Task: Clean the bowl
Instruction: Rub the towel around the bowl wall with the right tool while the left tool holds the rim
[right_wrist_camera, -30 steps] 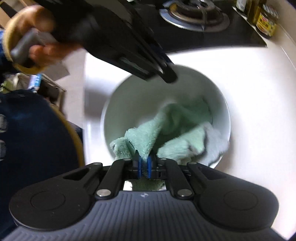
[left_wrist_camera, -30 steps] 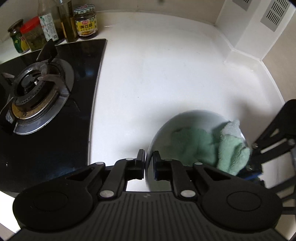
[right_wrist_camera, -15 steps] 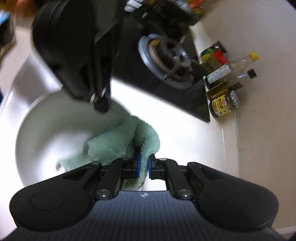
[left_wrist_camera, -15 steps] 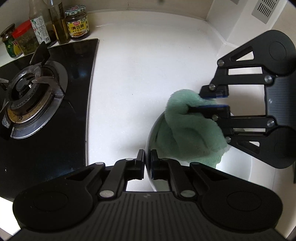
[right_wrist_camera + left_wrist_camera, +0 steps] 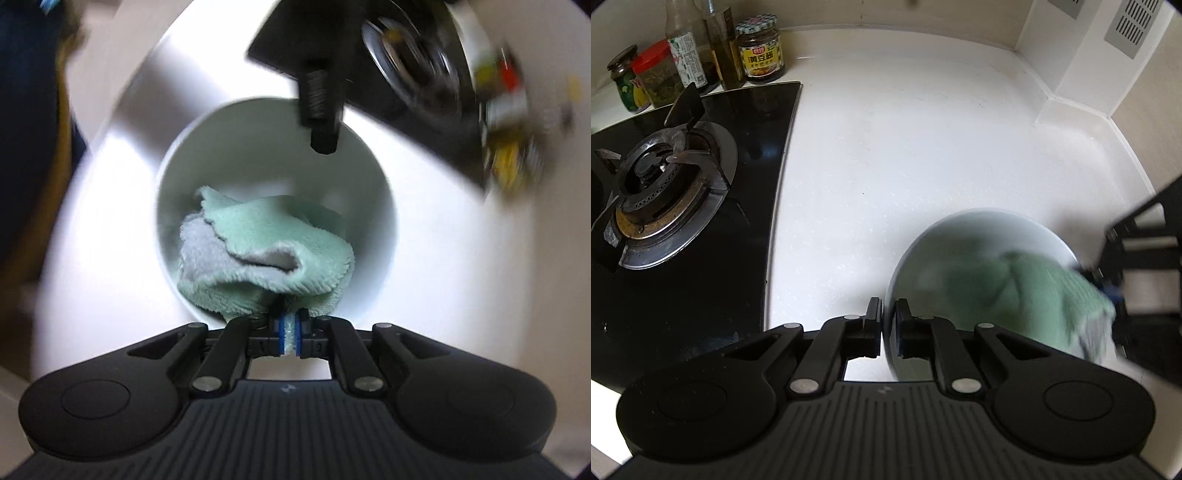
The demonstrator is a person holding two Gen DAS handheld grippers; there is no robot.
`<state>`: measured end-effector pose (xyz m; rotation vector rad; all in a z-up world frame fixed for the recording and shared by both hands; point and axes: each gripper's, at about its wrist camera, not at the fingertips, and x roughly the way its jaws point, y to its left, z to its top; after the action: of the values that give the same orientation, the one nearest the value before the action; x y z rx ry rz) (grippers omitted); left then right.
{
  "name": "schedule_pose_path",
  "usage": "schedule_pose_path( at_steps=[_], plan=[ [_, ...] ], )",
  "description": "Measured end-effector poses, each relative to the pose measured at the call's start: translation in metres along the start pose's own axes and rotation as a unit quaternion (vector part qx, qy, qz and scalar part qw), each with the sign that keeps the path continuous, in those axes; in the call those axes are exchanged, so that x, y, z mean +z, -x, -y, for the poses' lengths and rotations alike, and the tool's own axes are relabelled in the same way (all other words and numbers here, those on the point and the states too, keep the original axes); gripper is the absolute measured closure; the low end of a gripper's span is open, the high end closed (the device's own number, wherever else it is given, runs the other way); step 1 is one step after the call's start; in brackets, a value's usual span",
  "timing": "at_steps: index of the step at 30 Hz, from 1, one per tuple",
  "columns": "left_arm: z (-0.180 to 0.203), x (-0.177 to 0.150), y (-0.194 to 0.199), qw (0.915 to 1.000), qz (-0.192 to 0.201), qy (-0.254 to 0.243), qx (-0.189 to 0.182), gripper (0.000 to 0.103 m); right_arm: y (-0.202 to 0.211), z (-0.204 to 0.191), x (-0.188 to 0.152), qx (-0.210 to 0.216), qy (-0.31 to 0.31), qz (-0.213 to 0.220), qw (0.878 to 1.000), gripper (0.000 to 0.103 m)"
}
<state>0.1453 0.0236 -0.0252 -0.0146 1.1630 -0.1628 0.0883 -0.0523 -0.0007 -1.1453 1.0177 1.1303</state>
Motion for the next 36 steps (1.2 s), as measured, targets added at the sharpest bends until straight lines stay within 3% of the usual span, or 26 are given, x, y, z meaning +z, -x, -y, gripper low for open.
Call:
schedule_pose_path(
  at_steps=[2, 5, 6, 9, 11, 14, 15, 18, 23, 27, 29, 32, 36],
  plan=[
    [0.002, 0.0, 0.0, 1.0, 0.001, 0.004, 0.004, 0.089, 0.003, 0.011, -0.001, 0.052, -0.067, 0.012, 0.996, 0.098],
    [0.002, 0.0, 0.0, 1.0, -0.001, 0.009, 0.003, 0.089, 0.015, 0.029, -0.008, 0.115, -0.146, 0.082, 0.979, 0.099],
    [0.002, 0.0, 0.001, 1.0, -0.002, 0.009, 0.003, 0.09, 0.017, 0.033, -0.008, 0.106, -0.148, 0.095, 0.979, 0.099],
    [-0.002, -0.001, 0.002, 1.0, -0.004, 0.008, -0.003, 0.093, 0.015, 0.037, -0.003, 0.0, -0.087, 0.095, 0.992, 0.099],
    [-0.004, -0.001, 0.002, 0.9999, -0.006, 0.0, -0.008, 0.094, 0.013, 0.04, 0.001, -0.071, -0.046, 0.095, 0.992, 0.099],
    [-0.005, -0.001, 0.001, 0.9999, -0.008, -0.007, -0.012, 0.094, -0.002, 0.025, 0.008, -0.112, 0.047, 0.087, 0.989, 0.096],
    [-0.006, -0.001, 0.001, 0.9999, -0.008, -0.009, -0.012, 0.095, -0.008, 0.016, 0.009, -0.131, 0.089, 0.083, 0.984, 0.096],
    [-0.008, -0.002, 0.0, 0.9997, -0.011, -0.011, -0.02, 0.095, -0.022, -0.011, 0.011, -0.193, 0.221, 0.072, 0.953, 0.098],
    [-0.006, -0.003, 0.0, 0.9996, -0.01, -0.021, -0.017, 0.096, -0.03, -0.021, 0.017, -0.166, 0.258, 0.074, 0.949, 0.098],
    [-0.007, -0.004, -0.001, 0.9996, -0.004, -0.021, -0.017, 0.094, -0.05, -0.008, 0.022, -0.115, 0.223, 0.023, 0.968, 0.097],
    [-0.008, -0.006, -0.001, 0.9998, 0.001, -0.012, -0.018, 0.091, -0.052, -0.002, 0.027, -0.077, 0.142, 0.007, 0.987, 0.097],
    [-0.005, -0.008, -0.001, 0.9999, 0.011, -0.006, -0.011, 0.088, -0.051, 0.011, 0.034, -0.016, 0.028, -0.012, 0.999, 0.097],
    [0.002, -0.006, -0.003, 0.9997, 0.023, -0.01, 0.003, 0.081, -0.05, 0.027, 0.037, 0.074, -0.089, -0.017, 0.993, 0.097]
  ],
)
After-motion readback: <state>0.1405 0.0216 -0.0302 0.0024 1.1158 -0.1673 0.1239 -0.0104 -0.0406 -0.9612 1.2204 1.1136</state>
